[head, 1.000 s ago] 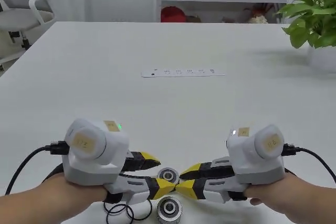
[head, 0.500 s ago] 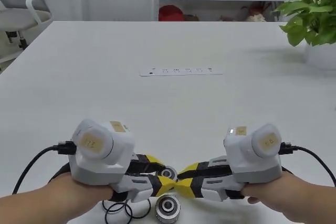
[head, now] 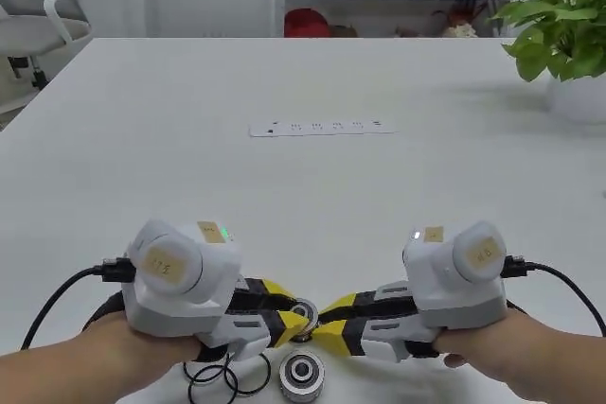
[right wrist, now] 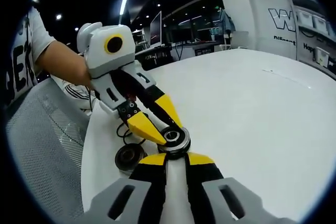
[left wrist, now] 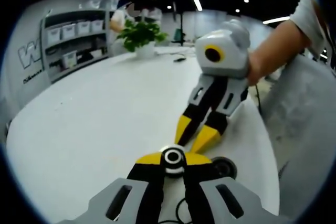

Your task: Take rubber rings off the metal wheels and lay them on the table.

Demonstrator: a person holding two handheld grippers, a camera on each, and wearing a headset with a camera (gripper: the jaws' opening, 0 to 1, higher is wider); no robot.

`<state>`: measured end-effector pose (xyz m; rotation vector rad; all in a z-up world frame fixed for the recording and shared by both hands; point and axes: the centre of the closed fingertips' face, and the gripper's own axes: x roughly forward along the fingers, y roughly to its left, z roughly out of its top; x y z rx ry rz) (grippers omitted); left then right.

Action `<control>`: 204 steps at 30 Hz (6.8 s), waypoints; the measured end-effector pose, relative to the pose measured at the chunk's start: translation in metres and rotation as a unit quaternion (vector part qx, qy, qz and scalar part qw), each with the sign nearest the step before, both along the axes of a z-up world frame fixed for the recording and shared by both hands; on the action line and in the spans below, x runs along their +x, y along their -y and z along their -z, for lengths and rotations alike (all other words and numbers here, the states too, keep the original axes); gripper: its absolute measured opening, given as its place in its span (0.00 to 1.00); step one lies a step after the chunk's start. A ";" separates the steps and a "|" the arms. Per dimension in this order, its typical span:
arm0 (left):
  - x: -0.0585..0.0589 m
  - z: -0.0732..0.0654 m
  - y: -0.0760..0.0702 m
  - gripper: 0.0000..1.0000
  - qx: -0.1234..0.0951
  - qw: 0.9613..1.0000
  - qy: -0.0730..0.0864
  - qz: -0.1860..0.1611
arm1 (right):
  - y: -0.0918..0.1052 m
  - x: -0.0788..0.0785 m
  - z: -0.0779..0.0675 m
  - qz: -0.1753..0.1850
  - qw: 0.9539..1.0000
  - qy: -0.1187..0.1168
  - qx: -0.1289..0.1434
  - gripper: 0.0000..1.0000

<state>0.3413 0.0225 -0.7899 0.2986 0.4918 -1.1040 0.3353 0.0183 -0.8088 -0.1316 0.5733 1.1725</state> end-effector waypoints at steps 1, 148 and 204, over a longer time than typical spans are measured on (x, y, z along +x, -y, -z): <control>0.000 0.000 0.000 0.14 0.003 1.000 0.004 0.003 | 0.000 0.000 0.000 0.001 1.000 -0.002 0.001 0.11; -0.004 0.002 0.002 0.14 0.024 0.999 0.031 -0.010 | -0.002 0.004 -0.028 0.049 0.996 -0.034 0.061 0.00; -0.024 -0.048 -0.035 0.58 -0.038 0.998 0.029 -0.028 | -0.012 0.002 -0.058 0.045 0.993 -0.037 0.098 0.00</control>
